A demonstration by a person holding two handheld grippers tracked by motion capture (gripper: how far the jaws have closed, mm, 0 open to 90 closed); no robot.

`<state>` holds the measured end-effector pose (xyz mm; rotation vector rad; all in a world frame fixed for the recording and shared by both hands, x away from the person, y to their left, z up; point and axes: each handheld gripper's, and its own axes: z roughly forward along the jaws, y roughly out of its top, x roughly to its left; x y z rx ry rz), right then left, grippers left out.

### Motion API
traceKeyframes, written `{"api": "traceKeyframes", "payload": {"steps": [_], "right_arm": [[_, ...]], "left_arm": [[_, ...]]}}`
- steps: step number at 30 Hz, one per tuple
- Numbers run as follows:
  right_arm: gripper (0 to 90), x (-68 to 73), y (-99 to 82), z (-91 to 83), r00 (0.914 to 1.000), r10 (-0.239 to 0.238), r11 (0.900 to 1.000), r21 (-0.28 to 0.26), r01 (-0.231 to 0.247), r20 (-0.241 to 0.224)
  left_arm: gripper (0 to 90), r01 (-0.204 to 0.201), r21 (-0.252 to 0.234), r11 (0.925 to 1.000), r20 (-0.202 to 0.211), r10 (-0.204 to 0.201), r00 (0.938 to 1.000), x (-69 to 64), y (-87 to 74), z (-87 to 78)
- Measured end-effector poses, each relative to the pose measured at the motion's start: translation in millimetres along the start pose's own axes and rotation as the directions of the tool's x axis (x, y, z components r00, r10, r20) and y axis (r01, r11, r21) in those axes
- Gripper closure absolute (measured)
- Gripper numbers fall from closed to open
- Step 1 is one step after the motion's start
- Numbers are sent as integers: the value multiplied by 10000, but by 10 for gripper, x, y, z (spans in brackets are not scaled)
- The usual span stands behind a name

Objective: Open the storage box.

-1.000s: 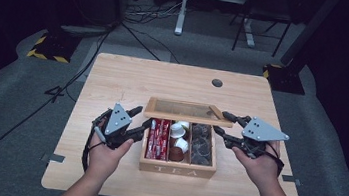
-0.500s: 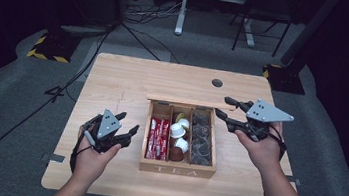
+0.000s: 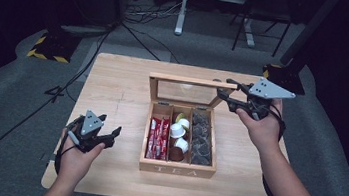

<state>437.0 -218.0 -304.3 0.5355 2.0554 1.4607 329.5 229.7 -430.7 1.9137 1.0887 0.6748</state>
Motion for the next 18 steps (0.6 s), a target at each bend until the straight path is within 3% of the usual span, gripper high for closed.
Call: {"api": "traceKeyframes", "payload": {"steps": [11,12,15,18], "right_arm": [[521,-137,65,188,9989,-45,9995,311,30,464],[507,-138,61,221,9994,63,9994,342,-75,338],[476,-143,63,306,9979,-118,9991,411,93,635],[468,-200,78,363,9975,59,9991,403,-88,701]], "left_arm": [[315,239,441,9987,76,-243,9997,75,-72,58],[315,247,475,9986,75,-251,9997,76,-77,61],[315,248,512,9984,81,-253,9996,83,-86,65],[315,279,522,9982,76,-283,9996,91,-88,67]]}}
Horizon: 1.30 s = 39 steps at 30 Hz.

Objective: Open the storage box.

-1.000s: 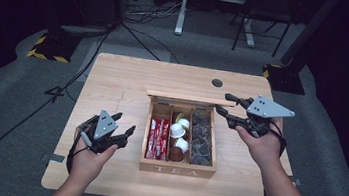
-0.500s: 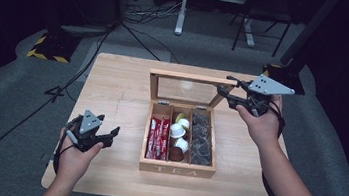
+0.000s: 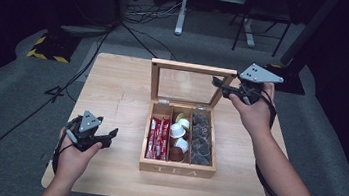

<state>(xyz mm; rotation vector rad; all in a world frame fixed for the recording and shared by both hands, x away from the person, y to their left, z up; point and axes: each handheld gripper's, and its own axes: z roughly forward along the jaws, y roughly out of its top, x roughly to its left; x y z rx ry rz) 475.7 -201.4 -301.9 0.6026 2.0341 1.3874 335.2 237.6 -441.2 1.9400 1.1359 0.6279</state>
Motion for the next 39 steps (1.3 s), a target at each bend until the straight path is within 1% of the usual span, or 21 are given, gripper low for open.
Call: {"api": "traceKeyframes", "payload": {"steps": [4,5,9,17,19,20,24,25,26,29,32,33,35,39], "right_arm": [[450,-82,20,92,9994,342,9994,61,-342,28],[442,-95,29,117,9993,353,9993,113,-354,84],[418,-147,51,208,9986,473,9985,258,-480,252],[395,-244,46,341,9960,806,9961,324,-818,376],[394,-263,32,370,9947,936,9948,375,-952,423],[394,-272,24,386,9946,926,9947,407,-945,462],[408,-306,-41,452,9930,980,9923,690,-1025,657],[412,-314,-61,467,9926,1016,9914,753,-1066,669],[415,-320,-80,482,9915,1107,9900,798,-1161,690],[414,-336,-125,524,9886,1342,9858,925,-1401,679],[416,-345,-158,558,9866,1496,9826,1015,-1558,655],[419,-354,-167,565,9864,1515,9823,1013,-1574,639],[424,-363,-184,577,9844,1650,9794,1080,-1709,612],[424,-369,-216,604,9832,1696,9766,1222,-1769,675]], "left_arm": [[315,68,-17,10000,18,-68,10000,1,2,17],[315,12,1,10000,12,-12,10000,3,4,20],[315,-4,37,10000,69,3,10000,-5,9,30],[315,10,-1,10000,93,-10,10000,-1,10,33],[315,3,6,10000,104,-3,9999,2,11,31],[315,7,5,10000,102,-7,9999,1,11,32],[315,-12,7,10000,89,12,10000,-3,8,40],[315,26,21,10000,109,-26,9999,-6,7,42],[315,-22,27,10000,92,22,10000,-3,7,44],[315,5,54,10000,119,-5,9999,-4,2,52],[315,38,70,10000,124,-39,9999,-4,-3,58],[315,-12,81,10000,123,11,9999,-1,-3,59],[315,42,72,10000,136,-42,9999,-3,-3,61],[315,-13,99,10000,124,12,9999,-1,-2,65]]}}
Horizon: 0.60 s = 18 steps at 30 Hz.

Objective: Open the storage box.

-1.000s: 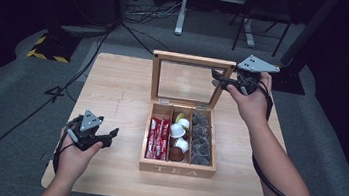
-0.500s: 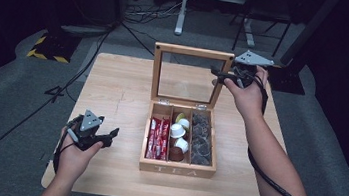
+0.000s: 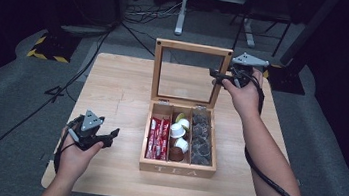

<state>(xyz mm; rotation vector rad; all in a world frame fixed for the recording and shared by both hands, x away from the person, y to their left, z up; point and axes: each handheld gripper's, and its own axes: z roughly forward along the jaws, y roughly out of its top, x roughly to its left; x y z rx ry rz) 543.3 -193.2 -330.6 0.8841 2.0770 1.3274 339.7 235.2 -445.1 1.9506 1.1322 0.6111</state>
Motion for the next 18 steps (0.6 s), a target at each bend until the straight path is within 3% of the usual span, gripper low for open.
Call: {"api": "traceKeyframes", "payload": {"steps": [18], "right_arm": [[407,-51,-197,161,9989,411,9967,694,-425,213]], "left_arm": [[315,221,200,9996,50,-222,9997,26,-34,25]]}}
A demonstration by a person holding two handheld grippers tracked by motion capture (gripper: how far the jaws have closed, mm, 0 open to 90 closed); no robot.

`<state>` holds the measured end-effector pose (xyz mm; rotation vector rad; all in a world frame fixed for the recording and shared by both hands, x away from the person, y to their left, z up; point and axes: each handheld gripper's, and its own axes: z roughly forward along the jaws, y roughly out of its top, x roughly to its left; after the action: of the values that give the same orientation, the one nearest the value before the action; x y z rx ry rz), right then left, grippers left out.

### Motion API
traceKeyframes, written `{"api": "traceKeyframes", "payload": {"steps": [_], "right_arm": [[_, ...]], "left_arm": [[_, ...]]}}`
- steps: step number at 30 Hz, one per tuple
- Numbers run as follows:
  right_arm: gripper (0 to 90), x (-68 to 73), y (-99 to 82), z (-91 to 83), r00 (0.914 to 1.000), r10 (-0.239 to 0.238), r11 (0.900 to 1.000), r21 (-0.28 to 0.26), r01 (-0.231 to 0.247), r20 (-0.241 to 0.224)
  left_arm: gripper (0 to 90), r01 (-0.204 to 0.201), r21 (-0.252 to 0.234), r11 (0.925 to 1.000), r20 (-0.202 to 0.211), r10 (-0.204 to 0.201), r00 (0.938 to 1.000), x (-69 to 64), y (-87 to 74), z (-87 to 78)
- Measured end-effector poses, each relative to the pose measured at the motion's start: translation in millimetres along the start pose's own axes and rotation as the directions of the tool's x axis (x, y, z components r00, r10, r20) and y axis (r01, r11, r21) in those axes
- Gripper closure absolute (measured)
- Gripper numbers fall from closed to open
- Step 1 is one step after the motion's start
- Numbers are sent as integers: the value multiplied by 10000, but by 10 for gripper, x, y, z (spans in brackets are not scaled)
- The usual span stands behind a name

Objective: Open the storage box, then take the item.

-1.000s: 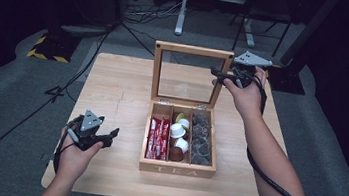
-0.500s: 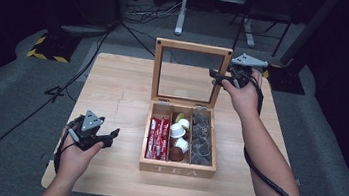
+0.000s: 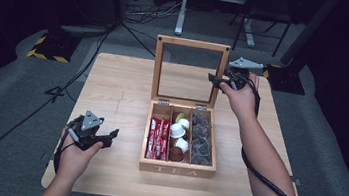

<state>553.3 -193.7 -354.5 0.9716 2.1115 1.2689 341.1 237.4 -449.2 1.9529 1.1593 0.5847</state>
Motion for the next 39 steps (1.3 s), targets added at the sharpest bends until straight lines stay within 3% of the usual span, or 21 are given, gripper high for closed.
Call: {"api": "traceKeyframes", "payload": {"steps": [12,16,22,27,31,32,35,39], "right_arm": [[375,-14,-38,-11,10000,-33,9999,166,32,51],[378,-29,-28,-109,9995,-212,9997,-73,213,236],[407,-15,-47,-276,9999,-155,9995,-289,157,48],[436,92,-39,-434,9991,-95,9985,-540,73,-410],[460,243,-44,-515,9950,-367,9976,-622,310,-933],[460,287,-51,-525,9934,-256,9980,-604,189,-1119],[439,390,-85,-516,9870,-88,9998,-174,61,-1607],[436,557,-136,-502,9805,-222,9997,68,240,-1952]], "left_arm": [[313,57,19,10000,29,-57,10000,15,-3,7],[310,64,49,10000,65,-64,10000,21,1,20],[309,5,114,9999,116,-6,9999,2,10,58],[308,-20,191,9998,155,17,9999,-8,20,79],[303,24,208,9998,142,-27,9999,-1,12,95],[299,-3,244,9997,142,-1,9999,4,8,96],[288,19,408,9992,77,-23,10000,24,-17,111],[260,-199,1053,9942,-40,204,9998,64,-81,167]]}}
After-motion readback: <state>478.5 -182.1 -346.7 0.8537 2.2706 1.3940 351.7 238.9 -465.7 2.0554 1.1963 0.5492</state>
